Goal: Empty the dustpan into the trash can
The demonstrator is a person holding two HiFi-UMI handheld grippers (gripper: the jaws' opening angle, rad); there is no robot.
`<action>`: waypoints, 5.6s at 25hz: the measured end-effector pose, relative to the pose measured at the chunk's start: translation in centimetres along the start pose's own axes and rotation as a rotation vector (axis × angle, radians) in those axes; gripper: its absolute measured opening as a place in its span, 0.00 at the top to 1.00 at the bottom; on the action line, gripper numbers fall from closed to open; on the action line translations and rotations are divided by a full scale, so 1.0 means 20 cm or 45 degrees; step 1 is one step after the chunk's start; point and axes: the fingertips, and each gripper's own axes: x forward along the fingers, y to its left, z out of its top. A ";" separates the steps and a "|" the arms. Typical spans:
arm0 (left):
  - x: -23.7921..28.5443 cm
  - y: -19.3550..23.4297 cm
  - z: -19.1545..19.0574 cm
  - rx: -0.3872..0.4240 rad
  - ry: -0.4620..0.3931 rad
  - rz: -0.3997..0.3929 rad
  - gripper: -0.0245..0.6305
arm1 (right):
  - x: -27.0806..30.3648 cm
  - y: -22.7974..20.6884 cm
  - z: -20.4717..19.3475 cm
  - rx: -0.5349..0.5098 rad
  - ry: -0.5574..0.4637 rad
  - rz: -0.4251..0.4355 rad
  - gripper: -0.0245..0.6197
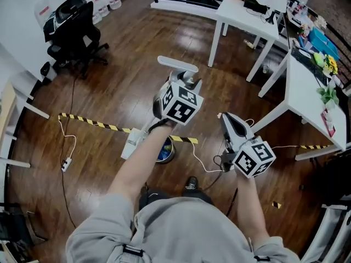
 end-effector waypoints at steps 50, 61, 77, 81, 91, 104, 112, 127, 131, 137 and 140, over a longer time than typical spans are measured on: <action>-1.94 1.37 -0.74 -0.523 -0.205 0.491 0.70 | 0.87 1.36 -0.24 -0.130 0.155 0.586 0.97; -2.16 1.55 -0.93 -0.551 -0.220 0.593 0.70 | 0.90 1.44 -0.38 -0.144 0.225 0.545 0.96; -1.85 1.37 -1.87 -0.664 -0.192 0.754 0.70 | 0.92 1.41 -0.67 -0.126 0.389 0.483 0.97; -1.81 1.37 -2.10 -0.715 -0.182 0.828 0.70 | 0.95 1.38 -0.76 -0.120 0.429 0.440 0.97; -1.61 1.33 -2.50 -0.833 -0.088 0.799 0.70 | 1.04 1.33 -0.94 -0.109 0.469 0.380 0.97; -1.75 1.33 -2.81 -1.023 0.060 0.963 0.71 | 1.06 1.38 -0.99 -0.106 0.496 0.401 0.97; -1.94 1.31 -3.01 -1.094 0.136 1.103 0.69 | 1.06 1.44 -1.04 -0.107 0.512 0.409 0.97; -2.08 1.01 -3.12 -1.288 0.218 1.042 0.46 | 1.03 1.57 -0.98 -0.132 0.478 0.449 0.97; -2.08 0.89 -2.85 -1.249 0.120 0.964 0.67 | 1.01 1.57 -0.91 -0.133 0.446 0.483 0.96; -1.86 0.81 -2.04 -1.085 -0.127 0.592 0.95 | 0.99 1.54 -0.68 -0.141 0.338 0.531 0.97; -1.76 0.76 -1.57 -1.042 -0.305 0.391 0.95 | 0.97 1.54 -0.57 -0.163 0.295 0.560 0.97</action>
